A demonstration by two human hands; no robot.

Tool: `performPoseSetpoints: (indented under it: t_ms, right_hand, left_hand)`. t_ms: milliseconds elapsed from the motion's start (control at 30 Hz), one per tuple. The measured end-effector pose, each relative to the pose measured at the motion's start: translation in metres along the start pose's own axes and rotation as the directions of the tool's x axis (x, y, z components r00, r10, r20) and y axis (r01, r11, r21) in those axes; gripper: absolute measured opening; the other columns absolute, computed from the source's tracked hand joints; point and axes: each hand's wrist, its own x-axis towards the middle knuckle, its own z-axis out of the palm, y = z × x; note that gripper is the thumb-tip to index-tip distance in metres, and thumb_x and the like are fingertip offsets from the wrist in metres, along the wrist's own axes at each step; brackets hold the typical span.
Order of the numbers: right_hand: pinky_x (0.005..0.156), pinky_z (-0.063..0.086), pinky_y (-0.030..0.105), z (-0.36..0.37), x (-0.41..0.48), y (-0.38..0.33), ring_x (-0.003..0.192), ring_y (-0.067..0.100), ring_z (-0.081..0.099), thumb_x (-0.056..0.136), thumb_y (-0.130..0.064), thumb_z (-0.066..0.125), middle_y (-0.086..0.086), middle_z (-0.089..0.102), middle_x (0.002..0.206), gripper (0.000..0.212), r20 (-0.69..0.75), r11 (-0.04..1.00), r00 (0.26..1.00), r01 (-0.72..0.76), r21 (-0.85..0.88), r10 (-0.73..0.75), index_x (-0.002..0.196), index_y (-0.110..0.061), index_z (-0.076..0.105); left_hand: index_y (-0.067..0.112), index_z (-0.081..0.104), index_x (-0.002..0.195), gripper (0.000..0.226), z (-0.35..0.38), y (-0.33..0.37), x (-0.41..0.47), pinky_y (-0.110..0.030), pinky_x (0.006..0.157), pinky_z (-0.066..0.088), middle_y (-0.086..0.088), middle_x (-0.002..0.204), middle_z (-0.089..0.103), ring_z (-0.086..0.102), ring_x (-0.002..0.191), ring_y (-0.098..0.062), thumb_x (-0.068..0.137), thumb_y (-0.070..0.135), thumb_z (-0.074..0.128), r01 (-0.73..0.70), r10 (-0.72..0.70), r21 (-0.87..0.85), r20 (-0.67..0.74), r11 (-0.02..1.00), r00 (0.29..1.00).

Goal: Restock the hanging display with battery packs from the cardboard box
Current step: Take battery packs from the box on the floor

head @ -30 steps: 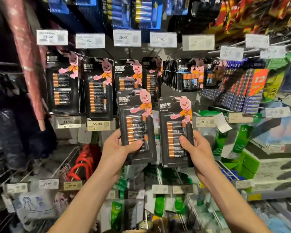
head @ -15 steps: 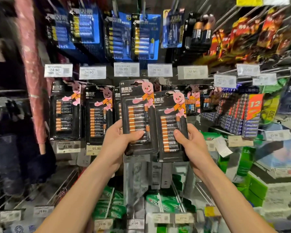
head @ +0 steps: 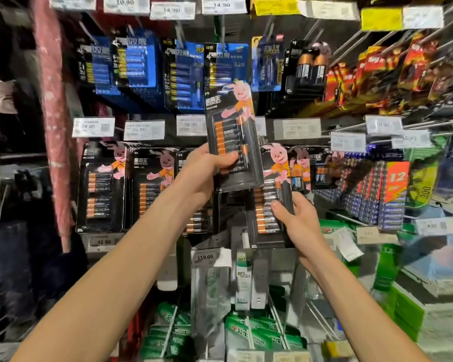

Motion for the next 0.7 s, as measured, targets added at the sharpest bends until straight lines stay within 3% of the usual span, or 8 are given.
performPoseSetpoints:
  t_ms: [100,200,233,300,367,500,633,700]
  right_hand:
    - [0.091,0.054,0.036,-0.002,0.005,-0.001,0.102,0.020,0.069,0.100,-0.018,0.063,0.000,0.073,0.103,0.008,0.022,1.000,1.000,-0.004,0.022,0.003,0.108,-0.019,0.064]
    - [0.084,0.049,0.011,-0.002,0.011,-0.005,0.101,-0.004,0.065,0.101,-0.016,0.061,-0.018,0.068,0.102,0.011,0.055,0.999,0.998,-0.002,0.035,0.000,0.104,-0.027,0.060]
    - [0.090,0.050,0.014,0.000,0.013,-0.007,0.104,-0.001,0.065,0.101,-0.017,0.061,-0.016,0.069,0.106,0.012,0.062,0.999,0.998,-0.013,0.035,0.011,0.110,-0.025,0.061]
    - [0.104,0.051,0.038,0.005,0.016,-0.008,0.113,0.013,0.066,0.099,-0.020,0.064,-0.006,0.071,0.118,0.025,0.062,0.999,0.998,-0.008,0.045,0.005,0.124,-0.018,0.061]
    - [0.107,0.048,0.046,0.008,0.019,-0.009,0.115,0.016,0.065,0.098,-0.021,0.065,-0.003,0.070,0.122,0.032,0.061,0.998,0.998,0.002,0.055,-0.006,0.130,-0.016,0.059]
    - [0.090,0.048,0.023,0.014,0.028,-0.011,0.102,0.000,0.065,0.100,-0.019,0.063,-0.009,0.070,0.113,0.018,0.091,0.997,0.996,0.007,0.076,-0.014,0.117,-0.023,0.062]
    - [0.084,0.049,0.025,0.029,0.038,-0.018,0.097,0.010,0.066,0.099,-0.018,0.063,-0.002,0.071,0.106,0.009,0.087,0.998,0.995,0.037,0.060,-0.042,0.106,-0.023,0.063]
    - [0.075,0.045,0.020,0.030,0.044,-0.022,0.089,0.007,0.062,0.099,-0.019,0.062,-0.004,0.067,0.099,0.006,0.078,0.998,0.996,0.045,0.048,-0.049,0.106,-0.020,0.062]
  left_hand:
    - [0.011,0.067,0.113,0.028,0.000,0.009,0.008,-0.030,0.068,0.060,0.000,0.097,0.077,0.072,0.090,-0.013,0.088,-0.002,0.067,0.004,-0.006,-0.082,-0.022,0.997,1.000]
    - [0.010,0.066,0.112,0.026,-0.004,0.019,0.010,-0.035,0.071,0.063,-0.004,0.102,0.076,0.073,0.098,-0.020,0.088,-0.002,0.067,0.009,-0.014,-0.120,-0.041,0.993,0.999]
    - [0.010,0.065,0.112,0.026,-0.005,0.022,0.011,-0.037,0.073,0.063,-0.005,0.106,0.075,0.073,0.103,-0.023,0.089,-0.002,0.067,0.011,-0.017,-0.128,-0.046,0.992,0.999]
    - [0.009,0.066,0.113,0.025,-0.007,0.028,0.013,-0.038,0.075,0.064,-0.007,0.108,0.075,0.071,0.109,-0.026,0.090,-0.002,0.066,0.020,-0.030,-0.168,-0.053,0.986,0.998]
    - [0.007,0.065,0.114,0.026,-0.008,0.033,0.014,-0.034,0.070,0.062,-0.006,0.102,0.075,0.073,0.100,-0.024,0.090,-0.002,0.066,0.029,-0.041,-0.206,-0.056,0.978,0.998]
    - [0.008,0.064,0.120,0.033,-0.011,0.042,0.020,-0.037,0.079,0.062,-0.008,0.113,0.074,0.072,0.110,-0.026,0.088,0.000,0.067,-0.013,0.007,-0.174,-0.036,0.985,0.999]
    - [0.016,0.067,0.110,0.025,-0.016,0.043,0.025,-0.035,0.076,0.062,-0.001,0.109,0.075,0.071,0.109,-0.022,0.090,0.001,0.064,-0.063,0.062,-0.083,-0.016,0.995,0.998]
    - [0.017,0.067,0.108,0.024,-0.013,0.042,0.029,-0.033,0.074,0.061,0.000,0.105,0.075,0.071,0.105,-0.021,0.090,0.000,0.063,-0.077,0.078,-0.070,0.007,0.995,0.997]
